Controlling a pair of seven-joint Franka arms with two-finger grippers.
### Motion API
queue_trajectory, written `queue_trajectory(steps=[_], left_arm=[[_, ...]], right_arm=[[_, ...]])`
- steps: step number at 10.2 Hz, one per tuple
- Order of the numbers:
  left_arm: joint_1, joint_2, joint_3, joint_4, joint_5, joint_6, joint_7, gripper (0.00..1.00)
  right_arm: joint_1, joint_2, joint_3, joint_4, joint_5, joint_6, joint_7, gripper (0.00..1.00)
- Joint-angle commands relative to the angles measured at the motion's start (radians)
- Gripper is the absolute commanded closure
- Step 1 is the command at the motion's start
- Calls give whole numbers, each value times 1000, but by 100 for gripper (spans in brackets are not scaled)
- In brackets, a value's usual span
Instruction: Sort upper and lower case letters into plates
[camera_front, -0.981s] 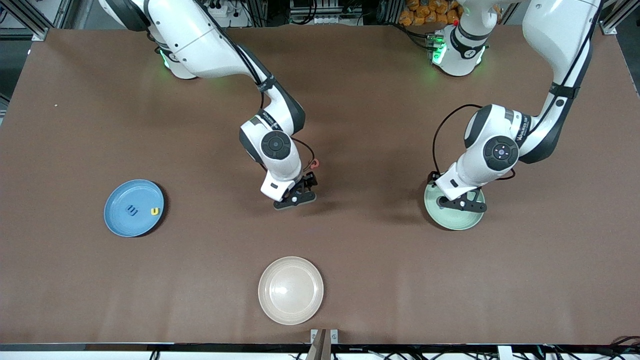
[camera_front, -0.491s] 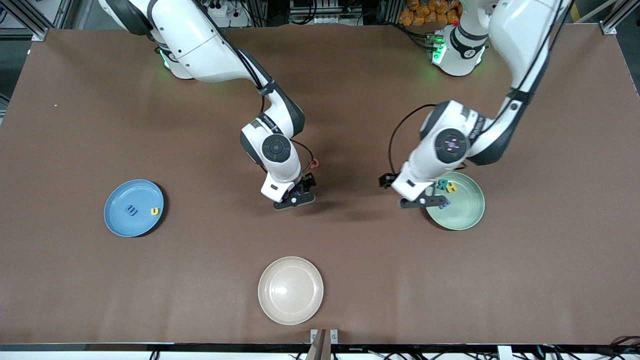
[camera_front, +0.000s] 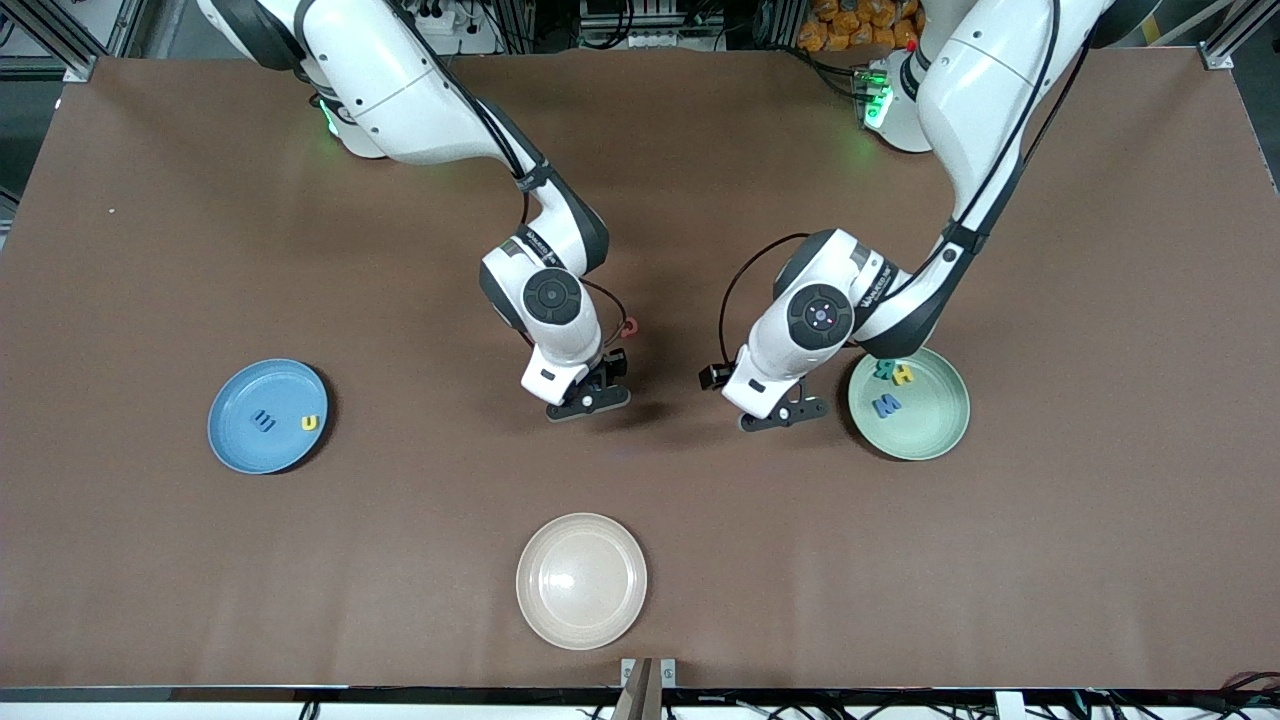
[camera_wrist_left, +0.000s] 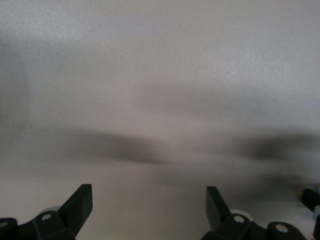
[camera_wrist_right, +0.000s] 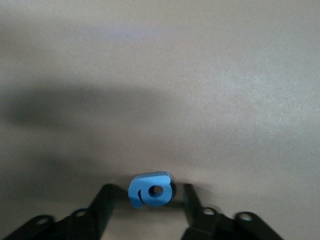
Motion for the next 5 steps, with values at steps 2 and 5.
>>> queue_trajectory(steps=[2, 5], left_arm=[[-39, 17, 2, 48, 31, -6, -27, 0], [-130, 17, 6, 65, 119, -1, -27, 0]], right_arm=[[-2, 5, -2, -2, -2, 16, -4, 100], [-43, -38, -5, -4, 6, -6, -2, 100]])
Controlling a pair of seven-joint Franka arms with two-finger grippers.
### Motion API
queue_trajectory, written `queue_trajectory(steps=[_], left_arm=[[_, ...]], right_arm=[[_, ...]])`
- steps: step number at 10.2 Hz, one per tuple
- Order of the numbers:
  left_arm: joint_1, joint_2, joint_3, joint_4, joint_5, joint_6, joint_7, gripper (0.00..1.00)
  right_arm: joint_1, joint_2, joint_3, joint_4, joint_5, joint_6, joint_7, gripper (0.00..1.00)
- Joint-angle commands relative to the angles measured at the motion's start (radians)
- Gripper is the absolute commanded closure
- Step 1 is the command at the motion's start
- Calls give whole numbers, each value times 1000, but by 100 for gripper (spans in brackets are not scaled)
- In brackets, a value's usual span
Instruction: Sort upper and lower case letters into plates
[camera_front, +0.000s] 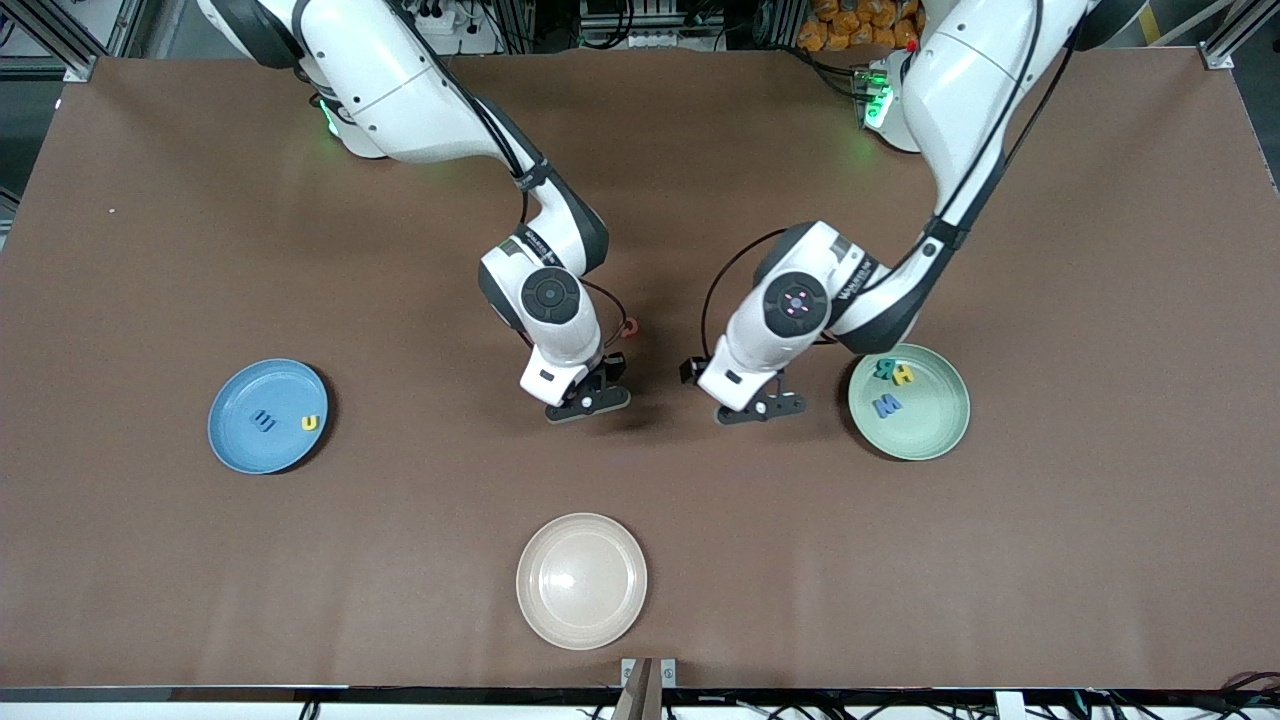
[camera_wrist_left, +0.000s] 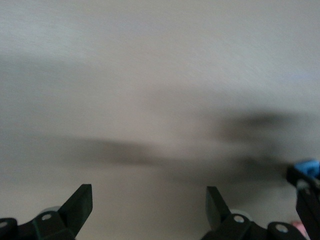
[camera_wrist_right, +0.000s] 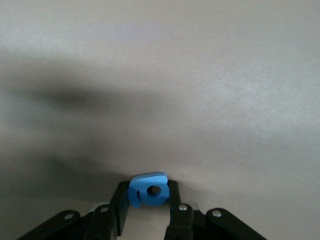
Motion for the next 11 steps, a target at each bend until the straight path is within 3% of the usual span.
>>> queue_trajectory(steps=[1, 4, 7, 9, 11], left_arm=[[-62, 15, 8, 27, 98, 0, -26, 0], [-153, 15, 11, 29, 134, 17, -26, 0], [-243, 56, 13, 30, 216, 121, -26, 0], [-260, 90, 20, 29, 239, 138, 10, 0], [-263, 127, 20, 29, 264, 139, 46, 0]], right_arm=[[-73, -61, 1, -6, 4, -60, -2, 100], [-238, -144, -4, -29, -4, -195, -100, 100], [-470, -204, -5, -107, -8, -241, -395, 100], [-619, -200, -5, -115, -10, -262, -607, 100], [-700, -197, -5, -116, -11, -291, -724, 100]])
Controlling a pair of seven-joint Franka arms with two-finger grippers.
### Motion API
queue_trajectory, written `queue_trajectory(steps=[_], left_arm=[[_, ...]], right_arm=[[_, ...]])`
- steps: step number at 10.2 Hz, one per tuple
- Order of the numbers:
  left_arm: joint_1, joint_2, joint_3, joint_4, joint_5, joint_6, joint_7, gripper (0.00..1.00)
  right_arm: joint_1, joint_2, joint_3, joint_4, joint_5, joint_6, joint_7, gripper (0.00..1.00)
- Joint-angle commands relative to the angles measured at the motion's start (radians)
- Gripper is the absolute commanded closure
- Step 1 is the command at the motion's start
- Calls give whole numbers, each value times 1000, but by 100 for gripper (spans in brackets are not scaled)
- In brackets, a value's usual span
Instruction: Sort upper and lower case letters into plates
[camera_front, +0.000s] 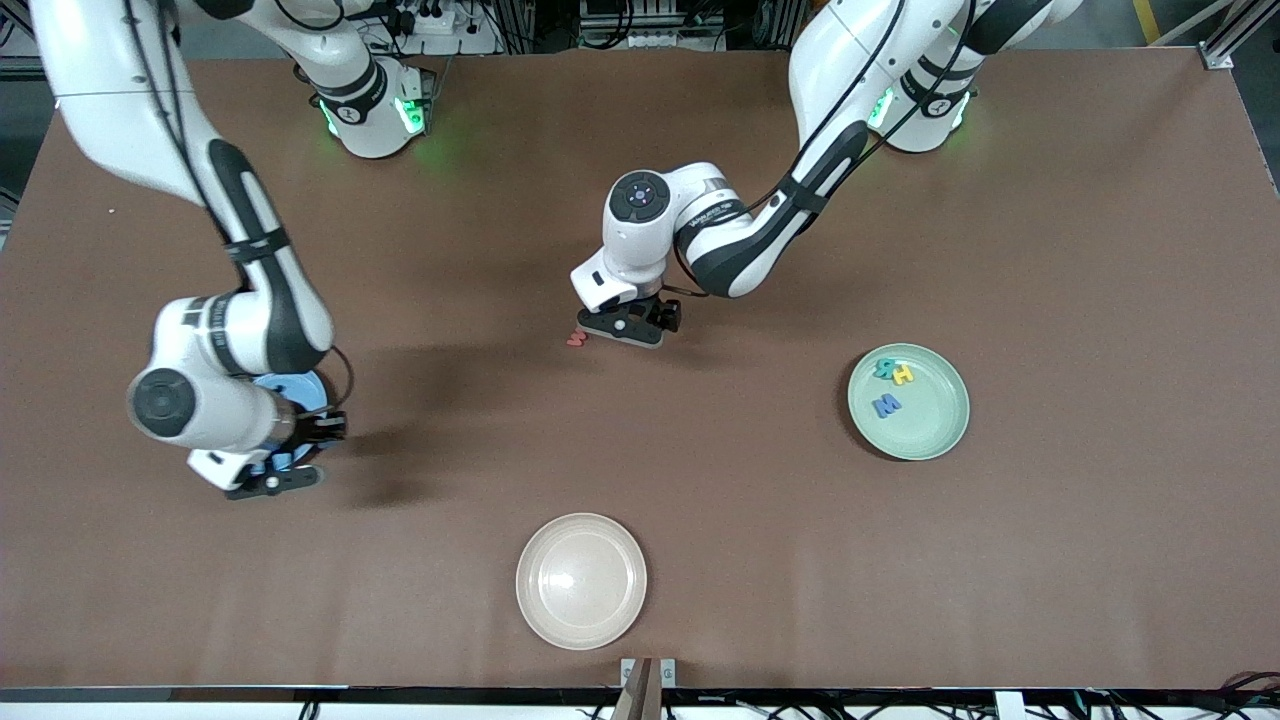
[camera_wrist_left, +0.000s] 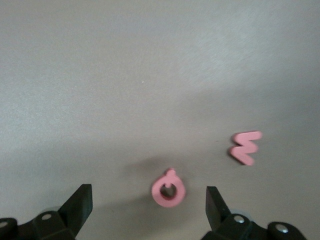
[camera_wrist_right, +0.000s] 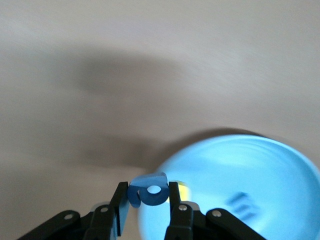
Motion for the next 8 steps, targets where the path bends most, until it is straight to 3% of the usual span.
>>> queue_trajectory(steps=[1, 3, 4, 5, 6, 8], left_arm=[[1, 43, 5, 18, 32, 10, 24, 0], [-4, 53, 4, 20, 6, 9, 3, 0], [-6, 54, 5, 20, -18, 9, -2, 0], [-18, 63, 5, 25, -25, 10, -5, 0], [-38, 88, 5, 64, -28, 6, -22, 0], [-96, 100, 43, 81, -29, 3, -92, 2]], right_arm=[[-58, -32, 20, -28, -9, -60, -74, 100], [-88, -36, 20, -29, -9, -102, -111, 100], [-98, -36, 18, -38, -9, -123, -108, 87], [-98, -37, 18, -37, -10, -149, -98, 26], [-104, -39, 15, -35, -10, -154, -110, 0], [-104, -36, 17, -34, -7, -145, -107, 0]])
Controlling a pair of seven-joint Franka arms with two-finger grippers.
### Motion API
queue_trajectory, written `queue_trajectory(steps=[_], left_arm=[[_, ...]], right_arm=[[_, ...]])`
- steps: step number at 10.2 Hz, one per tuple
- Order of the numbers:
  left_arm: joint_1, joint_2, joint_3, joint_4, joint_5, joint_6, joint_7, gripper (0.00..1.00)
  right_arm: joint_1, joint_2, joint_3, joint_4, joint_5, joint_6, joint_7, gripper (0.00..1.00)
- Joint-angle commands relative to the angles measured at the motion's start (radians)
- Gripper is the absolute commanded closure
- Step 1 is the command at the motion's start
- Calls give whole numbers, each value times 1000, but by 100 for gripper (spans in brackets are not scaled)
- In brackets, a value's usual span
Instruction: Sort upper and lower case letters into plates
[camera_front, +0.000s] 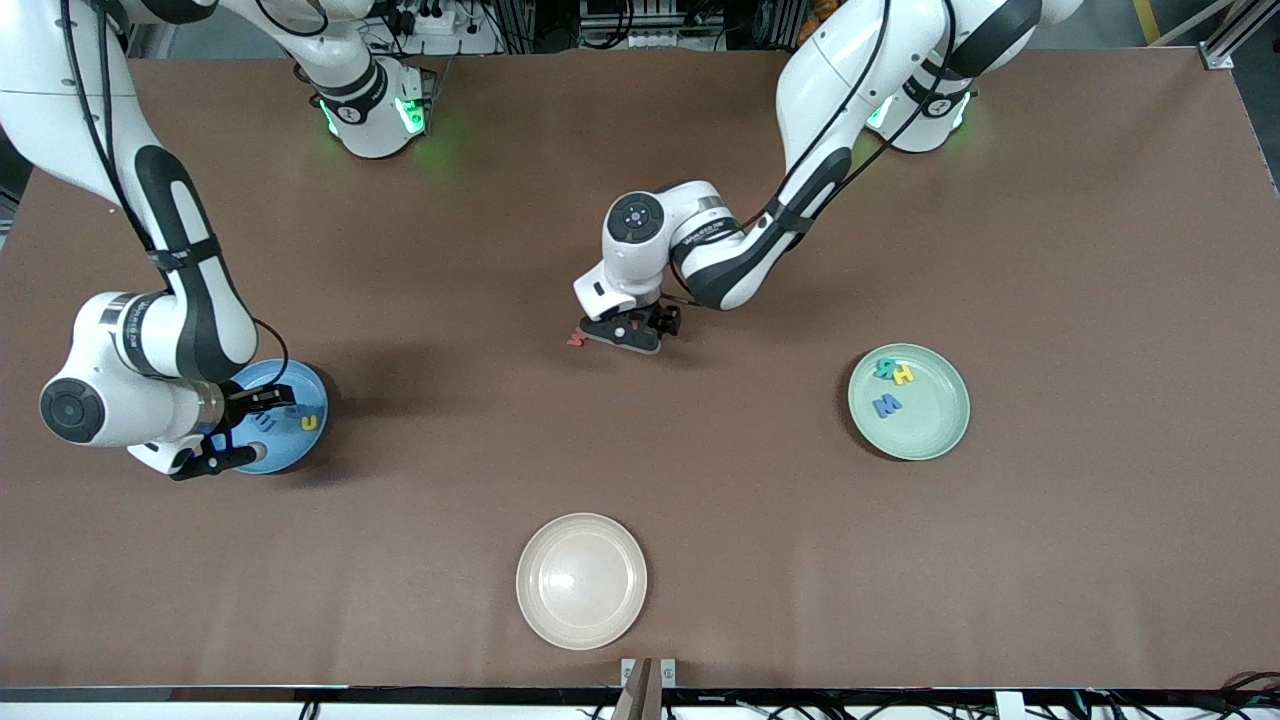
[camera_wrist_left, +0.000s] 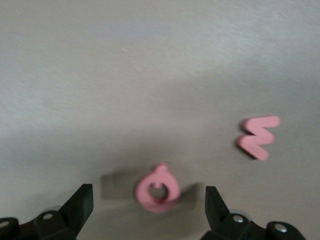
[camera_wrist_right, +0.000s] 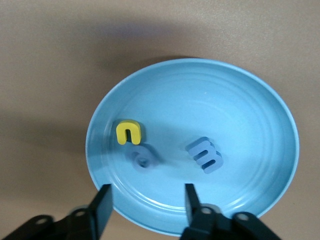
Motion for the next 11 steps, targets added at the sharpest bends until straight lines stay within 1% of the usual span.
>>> queue_trajectory(steps=[1, 4, 5, 6, 7, 8, 9, 10, 11], left_arm=[[-68, 30, 57, 52, -18, -5, -38, 10], [-71, 37, 65, 57, -16, -8, -36, 45], [-71, 36, 65, 57, -20, -19, -39, 55], [-71, 34, 65, 57, -24, -46, -40, 58], [-71, 33, 65, 57, -41, -63, -40, 67], [-73, 31, 65, 57, -53, -67, -41, 81], [-71, 30, 65, 57, -53, -68, -40, 83], [-63, 24, 65, 58, -55, -73, -40, 83], [-59, 17, 65, 77, -58, -117, -35, 83]], right_arm=[[-12, -29, 18, -29, -5, 1, -9, 0], [8, -32, 24, -28, 5, -1, -1, 0], [8, -34, 24, -28, 7, -2, 0, 0], [7, -37, 26, -26, 7, -8, 0, 0], [7, -49, 36, -28, 10, -11, 2, 0], [7, -54, 50, -26, 11, -30, 3, 0], [8, -66, 56, -25, 27, -39, 14, 0], [29, -72, 61, -25, 33, -50, 37, 0], [66, -77, 61, -28, 33, -54, 77, 0]])
